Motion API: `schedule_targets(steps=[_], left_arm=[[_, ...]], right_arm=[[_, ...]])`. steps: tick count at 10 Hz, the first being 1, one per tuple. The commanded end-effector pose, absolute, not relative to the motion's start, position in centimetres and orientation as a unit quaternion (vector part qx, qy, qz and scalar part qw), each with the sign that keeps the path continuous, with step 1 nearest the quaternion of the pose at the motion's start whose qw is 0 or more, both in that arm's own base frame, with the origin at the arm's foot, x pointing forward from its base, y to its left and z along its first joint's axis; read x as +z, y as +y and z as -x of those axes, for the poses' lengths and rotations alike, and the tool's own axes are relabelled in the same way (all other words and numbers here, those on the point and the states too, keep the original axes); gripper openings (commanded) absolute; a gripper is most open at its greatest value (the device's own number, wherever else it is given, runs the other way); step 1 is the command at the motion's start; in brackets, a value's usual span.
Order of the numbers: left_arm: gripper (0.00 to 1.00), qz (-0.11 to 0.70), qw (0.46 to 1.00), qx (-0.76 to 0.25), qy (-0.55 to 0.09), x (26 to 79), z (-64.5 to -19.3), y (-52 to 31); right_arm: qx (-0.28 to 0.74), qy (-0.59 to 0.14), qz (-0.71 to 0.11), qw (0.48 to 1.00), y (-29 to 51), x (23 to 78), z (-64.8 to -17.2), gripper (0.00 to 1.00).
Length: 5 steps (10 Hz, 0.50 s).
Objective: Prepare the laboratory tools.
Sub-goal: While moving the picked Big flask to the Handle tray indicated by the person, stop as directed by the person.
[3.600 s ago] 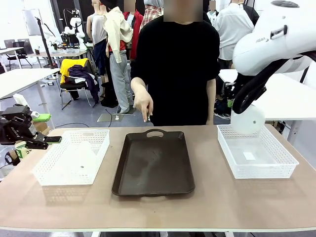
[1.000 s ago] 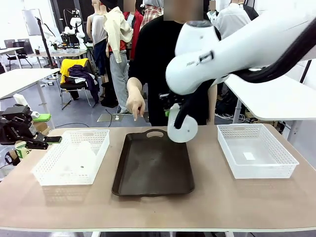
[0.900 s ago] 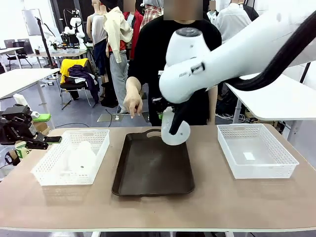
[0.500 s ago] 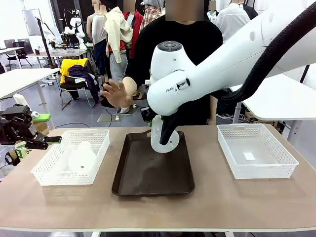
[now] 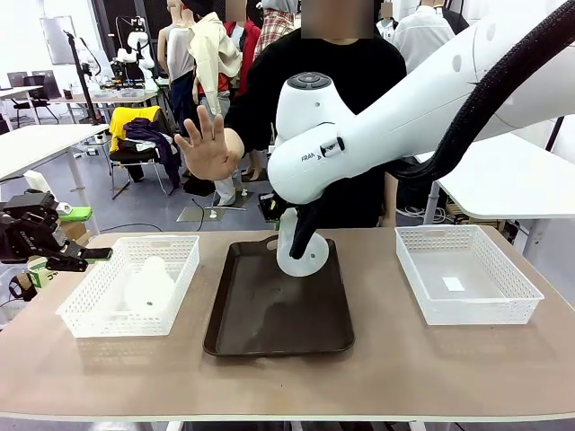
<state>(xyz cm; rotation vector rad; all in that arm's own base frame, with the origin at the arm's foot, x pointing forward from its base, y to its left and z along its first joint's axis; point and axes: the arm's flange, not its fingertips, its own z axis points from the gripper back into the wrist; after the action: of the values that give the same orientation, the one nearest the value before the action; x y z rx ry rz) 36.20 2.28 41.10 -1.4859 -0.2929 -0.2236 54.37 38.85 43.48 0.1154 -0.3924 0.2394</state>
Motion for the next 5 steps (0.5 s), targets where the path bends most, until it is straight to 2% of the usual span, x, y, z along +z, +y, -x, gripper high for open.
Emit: schedule_targets(steps=[1,5], left_arm=[[1.0,0.673,0.72,-0.103,-0.135,41.24,-36.01,2.38],[1.0,0.673,0.72,-0.103,-0.135,41.24,-36.01,2.38]], right_arm=[[0.109,-0.184,-0.066,0.975,38.38,43.88,-54.43,0.0],[0.114,-0.192,-0.06,0.973,38.77,43.47,-54.42,0.0]])
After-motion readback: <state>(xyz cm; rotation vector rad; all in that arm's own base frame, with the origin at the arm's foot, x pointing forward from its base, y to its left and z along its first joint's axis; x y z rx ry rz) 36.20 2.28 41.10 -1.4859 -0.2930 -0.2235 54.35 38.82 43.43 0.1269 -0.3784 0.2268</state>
